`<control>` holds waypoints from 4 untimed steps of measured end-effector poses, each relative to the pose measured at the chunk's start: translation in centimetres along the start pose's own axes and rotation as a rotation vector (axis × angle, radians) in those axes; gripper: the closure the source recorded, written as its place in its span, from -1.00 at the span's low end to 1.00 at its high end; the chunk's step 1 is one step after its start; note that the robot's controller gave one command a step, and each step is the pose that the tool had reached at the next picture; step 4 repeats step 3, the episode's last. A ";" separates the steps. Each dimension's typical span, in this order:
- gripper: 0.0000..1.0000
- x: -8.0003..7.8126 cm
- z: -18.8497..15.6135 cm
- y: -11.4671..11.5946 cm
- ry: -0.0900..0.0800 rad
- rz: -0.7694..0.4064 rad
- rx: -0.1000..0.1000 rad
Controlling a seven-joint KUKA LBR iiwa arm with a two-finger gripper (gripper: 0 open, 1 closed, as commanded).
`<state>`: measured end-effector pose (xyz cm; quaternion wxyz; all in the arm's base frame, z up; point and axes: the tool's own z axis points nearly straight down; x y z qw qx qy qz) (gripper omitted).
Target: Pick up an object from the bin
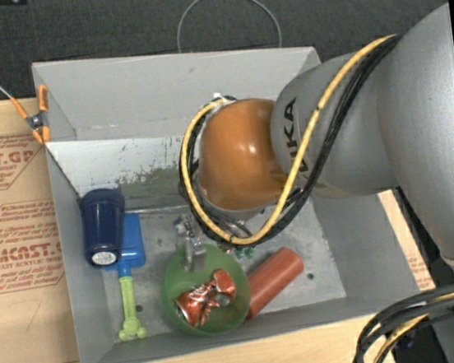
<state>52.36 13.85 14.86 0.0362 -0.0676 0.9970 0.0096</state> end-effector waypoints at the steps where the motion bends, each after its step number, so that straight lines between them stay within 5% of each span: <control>1: 1.00 2.9 8.0 -4.6 -0.003 -0.012 -0.001; 2: 1.00 1.4 -2.0 -3.0 -0.002 -0.019 -0.001; 3: 1.00 -0.2 4.5 -3.5 -0.014 0.021 -0.003; 4: 1.00 -0.2 4.5 -3.5 -0.014 0.021 -0.003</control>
Offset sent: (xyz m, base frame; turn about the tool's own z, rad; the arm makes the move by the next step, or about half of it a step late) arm -0.0055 -0.0164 0.1347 -0.0214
